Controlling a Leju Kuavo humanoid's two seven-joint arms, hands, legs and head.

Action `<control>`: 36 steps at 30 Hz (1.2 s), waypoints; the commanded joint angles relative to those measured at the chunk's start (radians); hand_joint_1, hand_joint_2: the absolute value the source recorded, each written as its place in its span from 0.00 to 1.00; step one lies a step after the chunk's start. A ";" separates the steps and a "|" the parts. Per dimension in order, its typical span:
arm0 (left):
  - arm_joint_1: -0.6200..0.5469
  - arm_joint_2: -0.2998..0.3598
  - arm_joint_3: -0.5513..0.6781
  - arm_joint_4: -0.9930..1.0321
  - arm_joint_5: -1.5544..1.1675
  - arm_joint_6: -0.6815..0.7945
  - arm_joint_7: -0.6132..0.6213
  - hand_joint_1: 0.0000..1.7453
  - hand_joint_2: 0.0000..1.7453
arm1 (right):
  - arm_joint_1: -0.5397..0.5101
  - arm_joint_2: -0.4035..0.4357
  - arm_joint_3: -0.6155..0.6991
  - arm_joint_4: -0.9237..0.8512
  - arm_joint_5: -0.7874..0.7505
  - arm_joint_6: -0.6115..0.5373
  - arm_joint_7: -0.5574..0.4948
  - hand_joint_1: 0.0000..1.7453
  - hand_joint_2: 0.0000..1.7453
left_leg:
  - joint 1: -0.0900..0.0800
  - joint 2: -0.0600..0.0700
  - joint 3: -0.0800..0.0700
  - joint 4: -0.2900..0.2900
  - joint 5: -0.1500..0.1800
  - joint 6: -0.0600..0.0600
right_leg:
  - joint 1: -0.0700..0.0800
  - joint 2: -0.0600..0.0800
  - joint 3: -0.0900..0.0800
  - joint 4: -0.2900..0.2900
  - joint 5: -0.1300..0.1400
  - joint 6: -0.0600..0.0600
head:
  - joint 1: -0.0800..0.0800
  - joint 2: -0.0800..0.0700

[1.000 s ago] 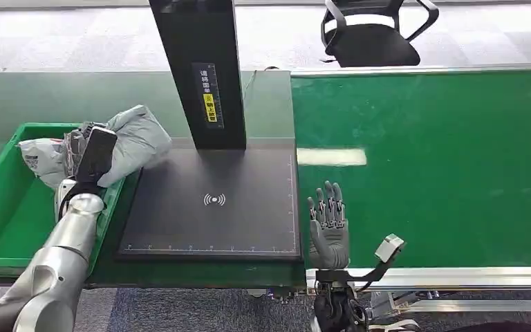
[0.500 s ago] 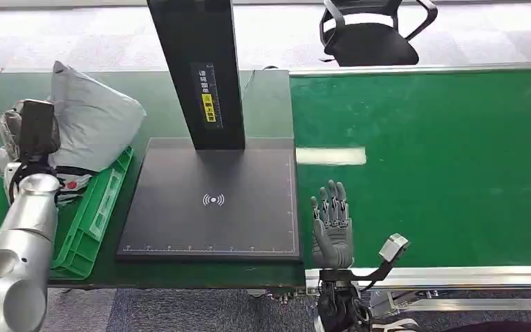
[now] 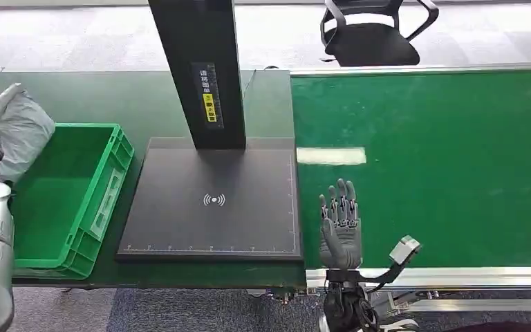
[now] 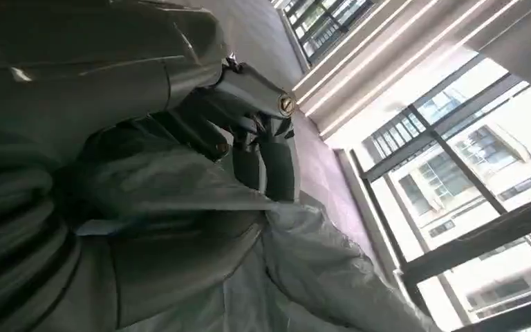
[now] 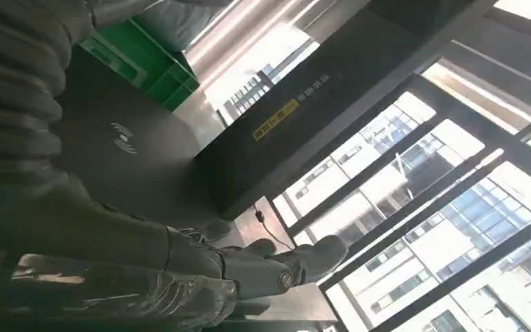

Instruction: Moved the parcel from conveyor to table for the left to box.

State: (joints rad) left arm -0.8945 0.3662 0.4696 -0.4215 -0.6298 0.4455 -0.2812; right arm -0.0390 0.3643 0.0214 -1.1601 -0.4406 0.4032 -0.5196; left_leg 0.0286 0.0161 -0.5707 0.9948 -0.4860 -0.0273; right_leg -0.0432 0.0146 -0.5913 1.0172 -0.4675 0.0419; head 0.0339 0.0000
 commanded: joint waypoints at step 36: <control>0.884 -0.559 -0.723 -0.814 0.495 -0.367 -0.338 0.00 1.00 | -0.020 -0.018 0.086 0.018 0.411 -0.256 -0.095 0.00 1.00 | -0.002 -0.006 0.005 -0.004 -0.001 0.002 | -0.002 -0.006 0.007 -0.005 -0.001 -0.003 | 0.000 0.000</control>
State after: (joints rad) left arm -0.0430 -0.0653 -0.0596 -1.5817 -0.1820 0.2363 -0.6398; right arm -0.0439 0.3700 0.0038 -1.1517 -0.1971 0.2283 -0.6164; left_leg 0.0268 0.0148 -0.5698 0.9949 -0.4890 -0.0275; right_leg -0.0451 0.0138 -0.5901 1.0153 -0.4690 0.0426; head 0.0336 0.0000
